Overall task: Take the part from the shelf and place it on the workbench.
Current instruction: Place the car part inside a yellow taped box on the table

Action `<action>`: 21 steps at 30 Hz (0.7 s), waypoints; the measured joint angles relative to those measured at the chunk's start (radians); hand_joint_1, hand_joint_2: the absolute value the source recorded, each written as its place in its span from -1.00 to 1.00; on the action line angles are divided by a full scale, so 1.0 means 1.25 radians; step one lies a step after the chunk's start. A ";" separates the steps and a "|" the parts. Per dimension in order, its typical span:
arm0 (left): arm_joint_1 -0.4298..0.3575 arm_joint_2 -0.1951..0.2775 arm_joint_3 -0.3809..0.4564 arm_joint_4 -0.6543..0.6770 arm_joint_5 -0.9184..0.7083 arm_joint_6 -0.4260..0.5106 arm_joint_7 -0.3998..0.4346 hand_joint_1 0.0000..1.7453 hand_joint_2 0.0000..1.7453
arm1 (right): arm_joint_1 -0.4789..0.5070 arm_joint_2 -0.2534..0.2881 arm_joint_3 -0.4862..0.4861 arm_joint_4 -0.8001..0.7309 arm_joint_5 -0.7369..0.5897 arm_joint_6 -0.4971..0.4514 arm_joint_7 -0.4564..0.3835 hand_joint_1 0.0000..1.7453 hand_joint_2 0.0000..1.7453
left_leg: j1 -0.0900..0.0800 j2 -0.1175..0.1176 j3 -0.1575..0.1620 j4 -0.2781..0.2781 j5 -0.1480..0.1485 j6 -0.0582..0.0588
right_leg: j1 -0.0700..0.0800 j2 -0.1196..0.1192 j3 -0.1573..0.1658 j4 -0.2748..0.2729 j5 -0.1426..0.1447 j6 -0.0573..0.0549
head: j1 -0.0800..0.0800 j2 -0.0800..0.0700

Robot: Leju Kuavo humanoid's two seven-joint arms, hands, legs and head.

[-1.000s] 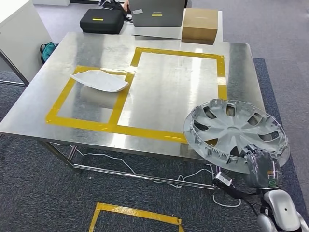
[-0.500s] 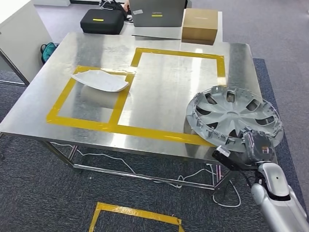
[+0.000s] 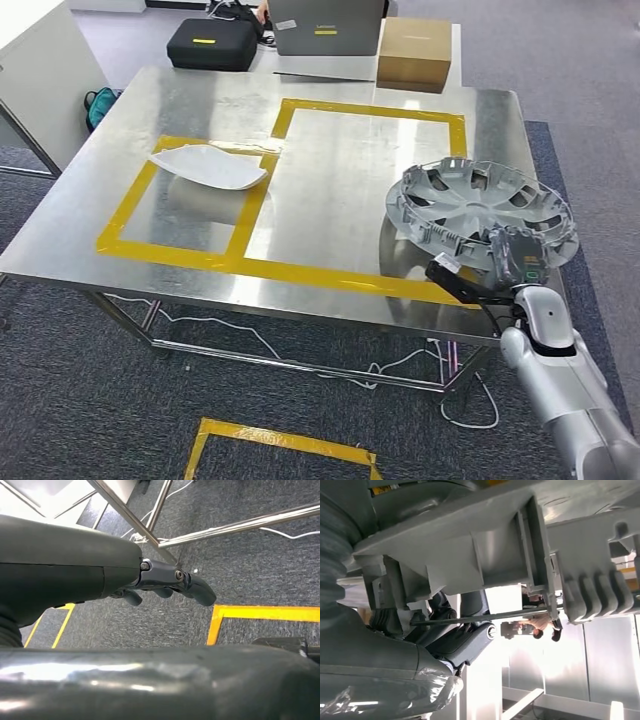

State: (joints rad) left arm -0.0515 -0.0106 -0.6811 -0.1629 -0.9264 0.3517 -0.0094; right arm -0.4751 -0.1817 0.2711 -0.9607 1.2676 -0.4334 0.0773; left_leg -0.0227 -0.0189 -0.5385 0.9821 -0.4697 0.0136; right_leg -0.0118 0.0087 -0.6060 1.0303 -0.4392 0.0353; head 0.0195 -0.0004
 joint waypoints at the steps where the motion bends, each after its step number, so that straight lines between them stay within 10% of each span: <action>1: 0.000 0.000 0.000 0.000 -0.001 0.000 0.001 -1.00 -1.00 | -0.002 0.001 0.002 0.004 0.001 0.001 0.000 1.00 1.00 | 0.000 0.000 0.000 0.000 0.000 0.000 | 0.000 0.000 0.000 0.000 0.000 0.000 | 0.000 0.000; 21: -0.032 0.001 -0.025 -0.009 -0.053 -0.068 -0.003 -1.00 -1.00 | -0.172 0.206 0.177 0.132 0.049 0.050 -0.013 1.00 1.00 | 0.001 0.001 -0.002 0.000 0.002 -0.001 | 0.001 0.002 -0.003 0.000 0.002 -0.001 | 0.000 0.000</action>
State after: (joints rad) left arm -0.0913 -0.0095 -0.7130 -0.1745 -0.9924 0.2668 -0.0125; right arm -0.6902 0.0754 0.4922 -0.7957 1.3283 -0.3712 0.0607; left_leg -0.0212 -0.0176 -0.5411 0.9820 -0.4674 0.0119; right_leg -0.0100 0.0109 -0.6098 1.0304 -0.4365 0.0346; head 0.0193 -0.0004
